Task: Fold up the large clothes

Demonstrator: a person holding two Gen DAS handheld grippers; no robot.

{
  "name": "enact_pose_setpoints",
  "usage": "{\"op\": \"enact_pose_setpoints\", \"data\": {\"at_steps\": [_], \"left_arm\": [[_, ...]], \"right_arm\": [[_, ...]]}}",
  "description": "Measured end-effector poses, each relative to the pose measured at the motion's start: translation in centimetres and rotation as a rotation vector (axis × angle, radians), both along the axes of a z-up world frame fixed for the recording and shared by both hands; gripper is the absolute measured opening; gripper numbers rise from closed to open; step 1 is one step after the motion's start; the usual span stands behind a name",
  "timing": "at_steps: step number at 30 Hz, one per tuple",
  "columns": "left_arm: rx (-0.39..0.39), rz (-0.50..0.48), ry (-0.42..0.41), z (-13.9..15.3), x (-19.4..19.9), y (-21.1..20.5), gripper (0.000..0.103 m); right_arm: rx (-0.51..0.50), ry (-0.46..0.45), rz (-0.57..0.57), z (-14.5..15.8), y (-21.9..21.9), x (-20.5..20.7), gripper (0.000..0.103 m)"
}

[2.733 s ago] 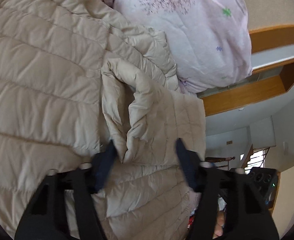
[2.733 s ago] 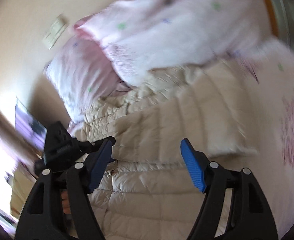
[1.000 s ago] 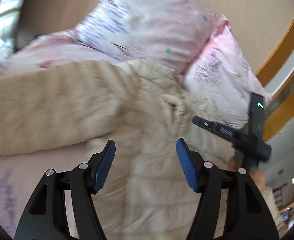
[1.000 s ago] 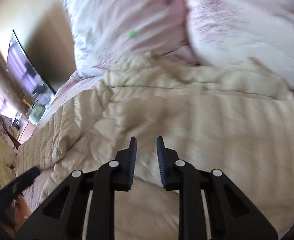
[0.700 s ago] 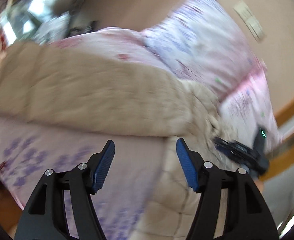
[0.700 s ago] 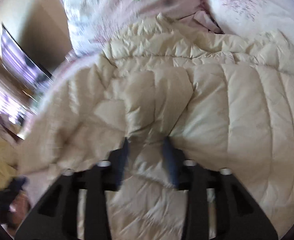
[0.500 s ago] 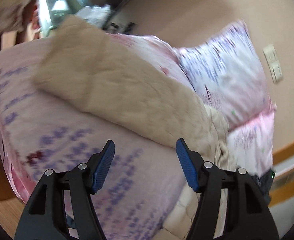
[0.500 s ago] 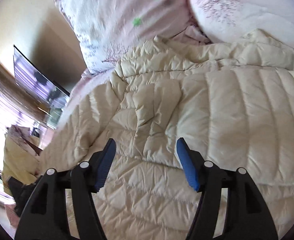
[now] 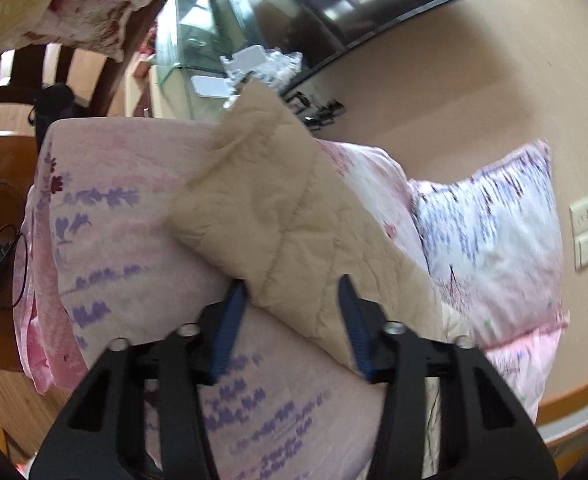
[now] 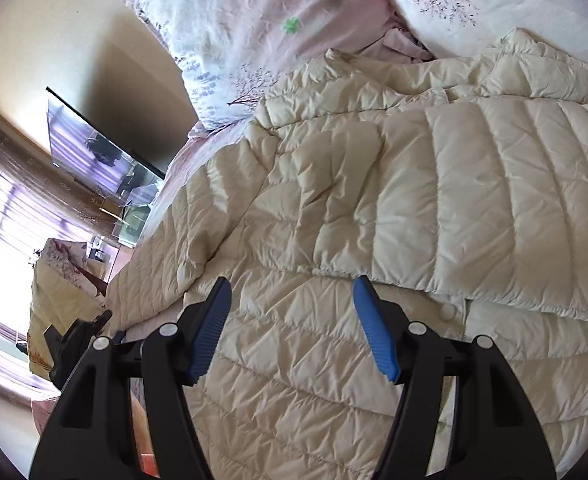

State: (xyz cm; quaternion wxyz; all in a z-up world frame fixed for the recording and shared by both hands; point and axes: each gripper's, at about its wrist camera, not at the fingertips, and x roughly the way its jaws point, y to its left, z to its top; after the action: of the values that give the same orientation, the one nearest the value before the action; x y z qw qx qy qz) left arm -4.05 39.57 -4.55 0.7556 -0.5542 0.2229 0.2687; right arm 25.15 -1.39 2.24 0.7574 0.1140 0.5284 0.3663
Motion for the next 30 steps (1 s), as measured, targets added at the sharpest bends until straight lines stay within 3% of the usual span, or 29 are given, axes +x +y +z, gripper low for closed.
{"op": "enact_pose_setpoints", "data": {"at_steps": [1,3,5,9,14,22,26,30], "left_arm": [[-0.014,0.012,0.000,-0.2,-0.1,0.3,0.031],[-0.043,0.034,0.001,-0.9,-0.5,0.9,0.010],[-0.044,0.031,0.005,-1.2,-0.6,1.4,0.002],[0.018,0.008,-0.003,-0.2,-0.4,1.9,0.000],[0.147,-0.081,-0.084,3.9,1.0,1.0,0.000],[0.335,-0.363,-0.248,11.5,8.0,-5.7,0.000],[0.381,-0.600,-0.339,13.8,13.4,-13.0,0.000],[0.382,-0.840,-0.379,13.9,18.1,-21.2,0.000]], "right_arm": [[0.001,0.001,0.002,0.0,-0.1,-0.1,0.064],[0.000,-0.001,0.003,-0.1,-0.4,-0.2,0.065],[-0.005,-0.004,0.003,-0.1,-0.7,-0.2,0.065],[-0.008,-0.012,-0.005,-0.1,-1.5,-0.3,0.065],[-0.003,-0.016,-0.005,0.0,-2.2,-0.4,0.067],[0.000,-0.013,0.008,0.0,-2.4,-1.2,0.068],[-0.015,-0.054,-0.026,0.6,-3.4,-1.0,0.068],[-0.028,-0.067,-0.118,0.7,-5.9,0.0,0.068]]}}
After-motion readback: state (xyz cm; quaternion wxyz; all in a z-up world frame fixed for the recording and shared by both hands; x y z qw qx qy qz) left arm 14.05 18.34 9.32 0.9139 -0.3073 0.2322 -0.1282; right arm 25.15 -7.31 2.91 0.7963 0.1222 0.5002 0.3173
